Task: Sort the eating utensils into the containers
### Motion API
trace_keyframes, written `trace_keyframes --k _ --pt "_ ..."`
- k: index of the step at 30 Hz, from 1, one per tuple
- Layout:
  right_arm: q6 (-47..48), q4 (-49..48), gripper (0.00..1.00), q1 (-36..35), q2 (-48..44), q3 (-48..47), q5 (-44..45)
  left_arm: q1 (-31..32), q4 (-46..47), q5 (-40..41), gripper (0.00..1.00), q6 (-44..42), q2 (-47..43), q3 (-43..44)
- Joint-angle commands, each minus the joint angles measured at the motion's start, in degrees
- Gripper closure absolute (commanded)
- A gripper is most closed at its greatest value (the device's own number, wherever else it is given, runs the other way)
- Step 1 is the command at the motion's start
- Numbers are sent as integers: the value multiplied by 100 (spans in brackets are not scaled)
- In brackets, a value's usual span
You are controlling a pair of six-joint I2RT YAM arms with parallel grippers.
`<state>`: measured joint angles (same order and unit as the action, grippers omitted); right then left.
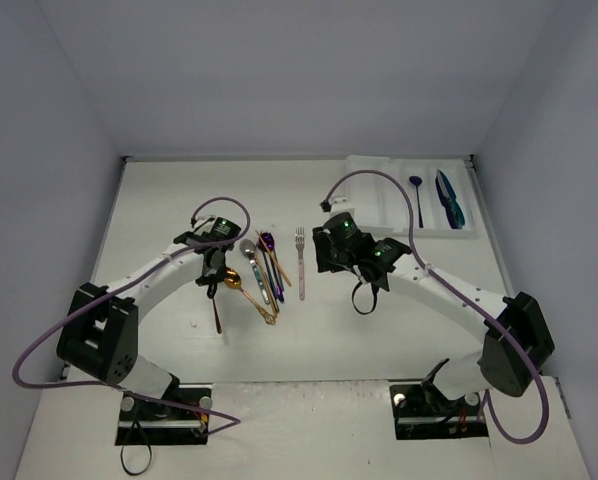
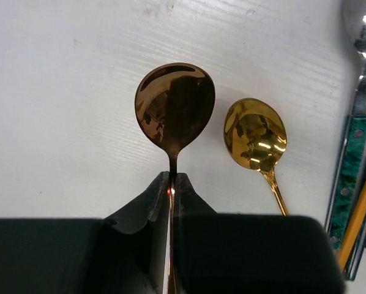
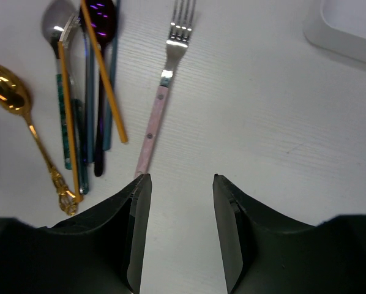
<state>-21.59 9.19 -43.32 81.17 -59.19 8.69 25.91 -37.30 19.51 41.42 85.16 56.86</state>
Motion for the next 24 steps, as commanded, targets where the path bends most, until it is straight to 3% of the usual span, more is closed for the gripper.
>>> trace_keyframes --k 1,5,11,17,24 --pt "213 -221 57 -192 -71 -661 -503 -38 -240 313 100 -386 -766 442" --pt "266 -366 54 -378 24 -1037 -1201 -130 -56 -44 100 -481 -1241 676" --pt "61 -997 43 -606 85 -1310 -2007 -130 1278 -1396 100 20 -2048 532" --pt "-22 -1264 41 -847 429 -1609 -2163 -121 2316 -2251 100 833 -2338 413" --pt "-79 -1386 42 -974 745 -1908 -2098 -39 2850 -2510 100 1216 -2296 385"
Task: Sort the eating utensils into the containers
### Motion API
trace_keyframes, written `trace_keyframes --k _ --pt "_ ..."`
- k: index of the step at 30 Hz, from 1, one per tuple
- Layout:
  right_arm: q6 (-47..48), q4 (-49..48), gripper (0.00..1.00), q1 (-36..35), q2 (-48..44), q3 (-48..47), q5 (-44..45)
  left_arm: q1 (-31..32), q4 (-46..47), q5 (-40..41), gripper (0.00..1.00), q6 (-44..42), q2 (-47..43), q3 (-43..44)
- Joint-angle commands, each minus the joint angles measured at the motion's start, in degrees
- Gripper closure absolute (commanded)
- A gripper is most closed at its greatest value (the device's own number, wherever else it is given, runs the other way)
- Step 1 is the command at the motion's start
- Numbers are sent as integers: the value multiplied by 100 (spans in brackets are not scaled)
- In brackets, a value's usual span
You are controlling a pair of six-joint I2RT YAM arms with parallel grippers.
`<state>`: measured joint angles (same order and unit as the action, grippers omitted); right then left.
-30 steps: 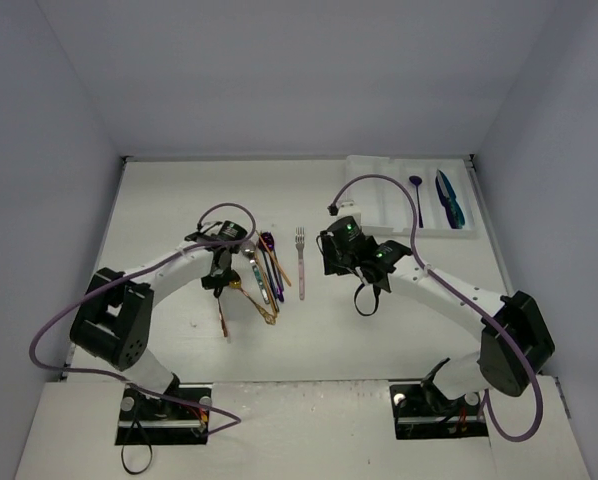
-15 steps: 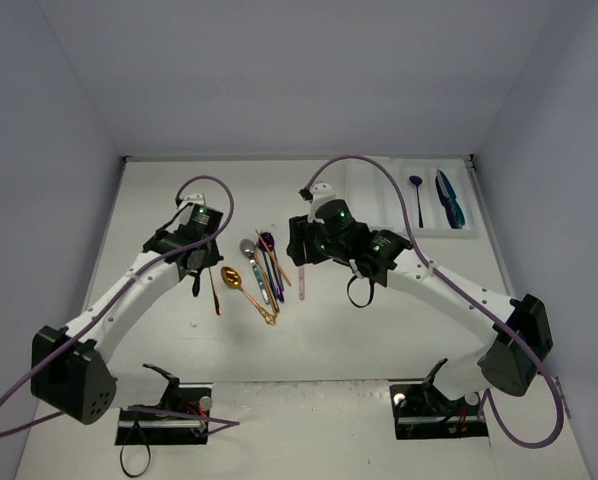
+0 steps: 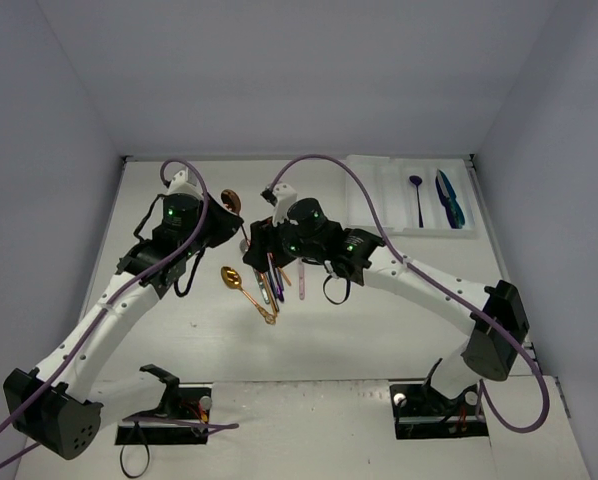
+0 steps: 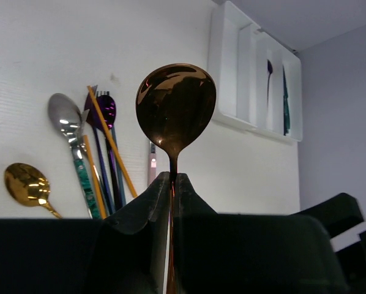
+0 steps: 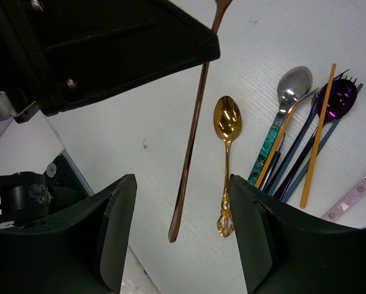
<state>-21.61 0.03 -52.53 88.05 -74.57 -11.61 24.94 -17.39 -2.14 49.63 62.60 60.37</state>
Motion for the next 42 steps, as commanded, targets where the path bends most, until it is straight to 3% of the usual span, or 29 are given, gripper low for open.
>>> trace_keyframes --k 1,7,13,15,17,19,20,22,23,27,34,42 --pt "-80 -478 43 -55 83 -394 -41 64 918 -374 100 439 -38 13" --pt "-41 -487 57 -54 196 -472 170 120 1045 -455 100 527 19 -16" --pt "-1 -478 97 -56 152 -462 676 213 966 -410 100 451 138 -25" --pt "7 -461 100 -22 110 -404 876 221 966 -393 100 401 196 -33" --pt "-29 -453 100 61 78 -311 1022 229 869 -348 100 301 252 18" --pt "-65 -417 100 203 49 -220 1110 225 672 -265 90 197 290 85" --pt "-76 -390 100 294 33 -173 1165 222 558 -203 83 138 303 120" --pt "-34 -276 100 611 -18 -60 1430 222 249 110 54 -48 285 177" --pt "-21 -223 100 718 -31 -20 1478 222 57 327 45 -95 272 177" --pt "354 -15 100 1679 84 80 1764 196 -612 1011 28 -345 83 128" --pt "1336 341 100 3398 958 -496 2609 133 -1342 1441 24 -740 -283 -420" --pt "1932 357 100 4680 2733 -2050 2928 99 -1390 927 24 -498 -521 -1290"
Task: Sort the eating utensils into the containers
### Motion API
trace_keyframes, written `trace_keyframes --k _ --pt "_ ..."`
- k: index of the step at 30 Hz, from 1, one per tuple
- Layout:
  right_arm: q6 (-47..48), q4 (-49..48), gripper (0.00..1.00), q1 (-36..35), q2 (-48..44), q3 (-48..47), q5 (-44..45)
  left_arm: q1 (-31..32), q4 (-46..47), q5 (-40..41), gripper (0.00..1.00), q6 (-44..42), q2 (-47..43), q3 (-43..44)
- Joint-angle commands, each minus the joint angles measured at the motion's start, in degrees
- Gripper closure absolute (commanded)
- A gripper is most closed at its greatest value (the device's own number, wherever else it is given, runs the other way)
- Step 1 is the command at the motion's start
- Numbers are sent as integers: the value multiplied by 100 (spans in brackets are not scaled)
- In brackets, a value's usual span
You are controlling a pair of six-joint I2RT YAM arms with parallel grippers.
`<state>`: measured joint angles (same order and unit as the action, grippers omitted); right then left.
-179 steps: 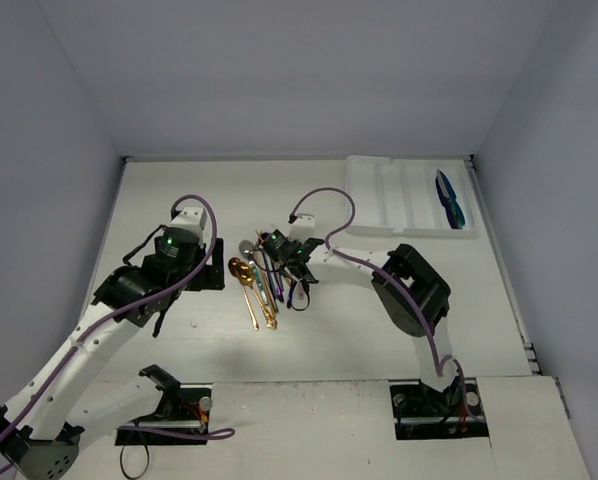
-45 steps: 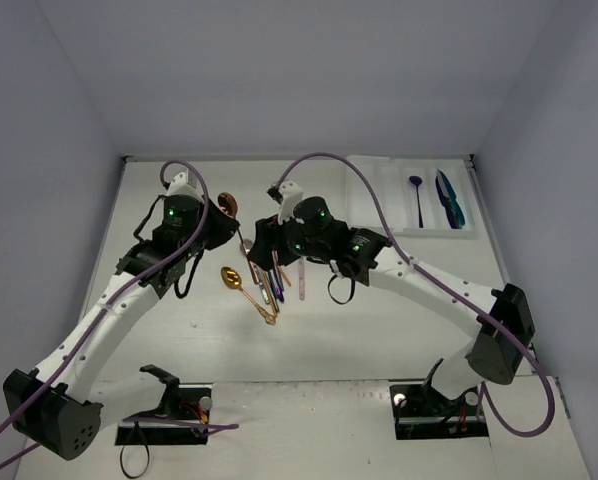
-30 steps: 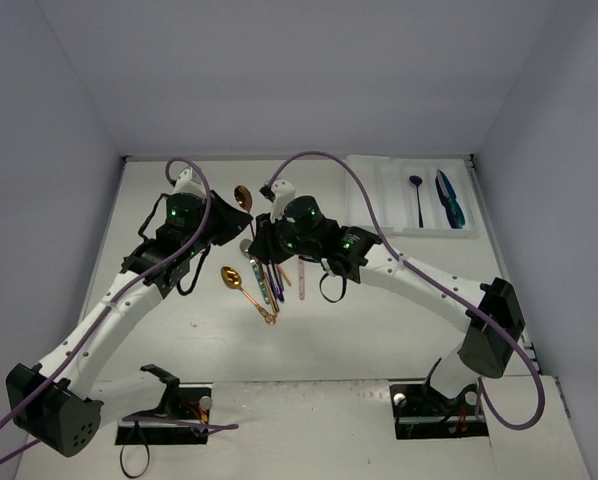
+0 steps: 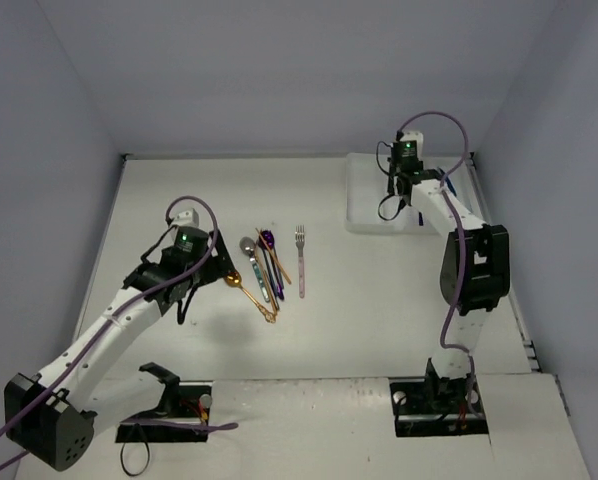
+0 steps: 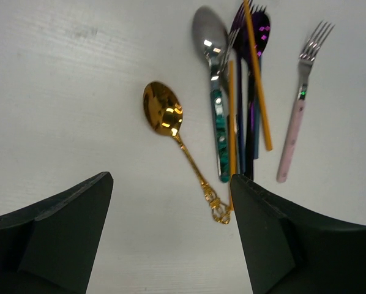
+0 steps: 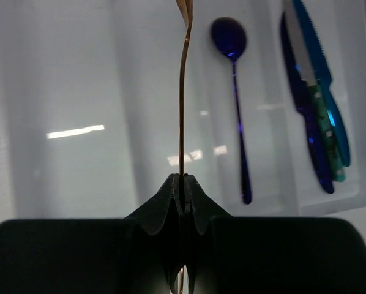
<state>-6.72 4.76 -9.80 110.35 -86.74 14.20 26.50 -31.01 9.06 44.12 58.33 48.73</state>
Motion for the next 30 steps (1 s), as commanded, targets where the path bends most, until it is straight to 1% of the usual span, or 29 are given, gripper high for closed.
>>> trace_keyframes --k 1,6,9,11,13,14,15,17,19,21,26,30 --pt "504 -107 100 486 652 -974 321 -57 -28 -229 24 79 -76 -161" --pt "619 -73 100 772 1351 -1434 227 -57 -46 -299 24 53 25 -190" --pt "917 -42 99 871 1707 -1585 218 -57 -55 -334 24 53 155 -153" --pt "1035 -6 94 896 1813 -1609 223 -57 -42 -356 24 78 257 -140" --pt "1076 8 83 919 1840 -1590 234 -66 -37 -370 24 132 364 -126" --pt "1076 16 75 935 1824 -1542 274 -66 -29 -378 24 140 413 -110" --pt "1076 17 72 936 1764 -1533 288 -66 -17 -396 24 153 481 -91" --pt "1097 27 62 944 1601 -1486 312 -66 20 -418 24 207 616 -56" --pt "1139 54 57 936 1381 -1473 319 -64 94 -488 24 303 738 -42" --pt "1141 109 56 925 1074 -1436 347 -57 174 -536 26 447 890 -16" --pt "808 271 54 786 -363 -893 291 -50 407 -595 44 829 1353 80" --pt "313 298 53 465 -1478 101 113 -14 554 -612 51 1145 1875 201"
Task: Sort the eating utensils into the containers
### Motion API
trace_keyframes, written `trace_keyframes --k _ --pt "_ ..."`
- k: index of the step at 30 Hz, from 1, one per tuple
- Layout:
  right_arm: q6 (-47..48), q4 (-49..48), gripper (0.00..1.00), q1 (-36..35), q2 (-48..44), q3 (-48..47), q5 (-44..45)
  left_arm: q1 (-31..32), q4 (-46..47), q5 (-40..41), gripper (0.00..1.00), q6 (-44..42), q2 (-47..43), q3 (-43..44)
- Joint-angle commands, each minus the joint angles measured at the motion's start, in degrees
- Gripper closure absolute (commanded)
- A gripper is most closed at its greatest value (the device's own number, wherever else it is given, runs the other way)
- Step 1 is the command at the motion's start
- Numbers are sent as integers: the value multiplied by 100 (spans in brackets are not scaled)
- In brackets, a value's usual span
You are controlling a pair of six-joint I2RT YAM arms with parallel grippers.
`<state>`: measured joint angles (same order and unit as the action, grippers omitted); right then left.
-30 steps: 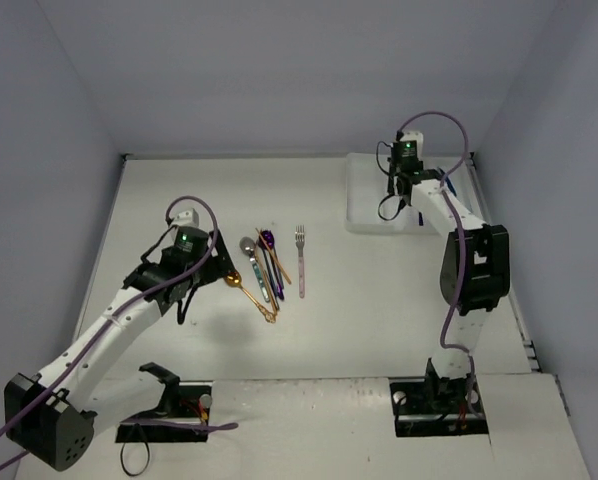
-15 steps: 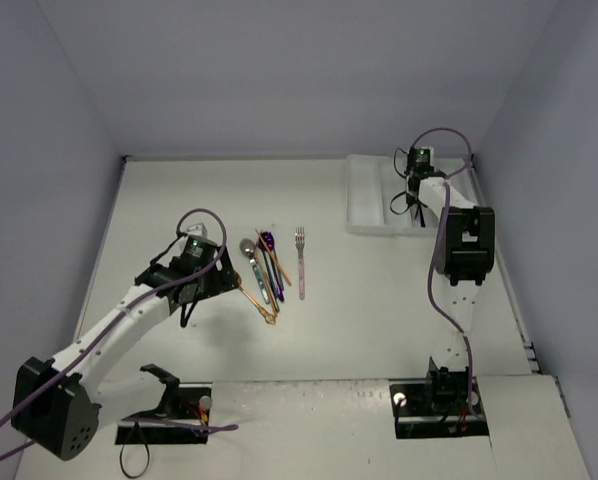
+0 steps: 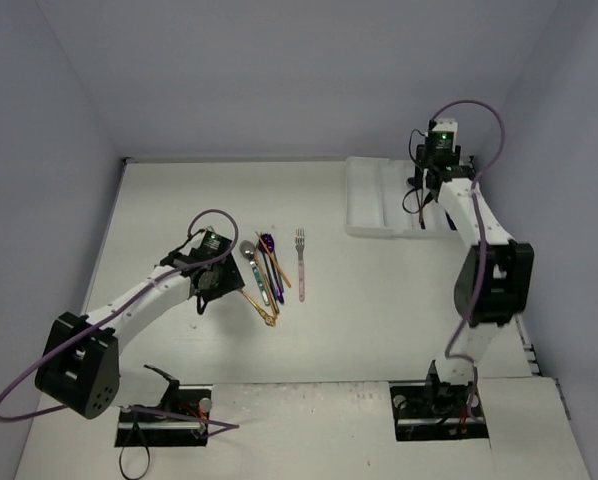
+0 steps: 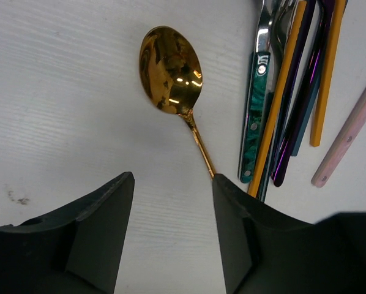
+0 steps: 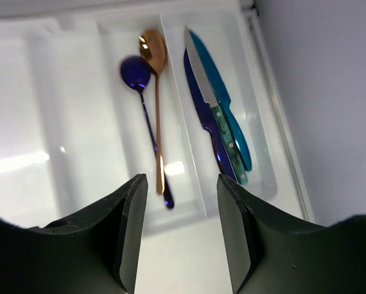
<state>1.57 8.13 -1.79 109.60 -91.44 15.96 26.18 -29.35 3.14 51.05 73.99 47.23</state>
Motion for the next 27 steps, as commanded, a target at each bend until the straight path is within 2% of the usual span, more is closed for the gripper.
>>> trace_keyframes --k 1,7,13,19,27 --pt "-539 -41 53 -425 -1470 773 -102 19 409 8 52 526 421 367" --pt "-925 -40 53 -1051 -2896 1993 -501 10 490 415 55 756 973 435" --pt "-1140 -33 53 -1130 -3733 2844 -758 19 483 572 55 852 1380 582" --pt "-1264 -31 52 -1223 -4040 3197 -962 120 448 546 56 1056 1591 684" --pt "-1295 -25 52 -1295 -4213 3264 -1036 307 272 650 69 1306 2024 797"
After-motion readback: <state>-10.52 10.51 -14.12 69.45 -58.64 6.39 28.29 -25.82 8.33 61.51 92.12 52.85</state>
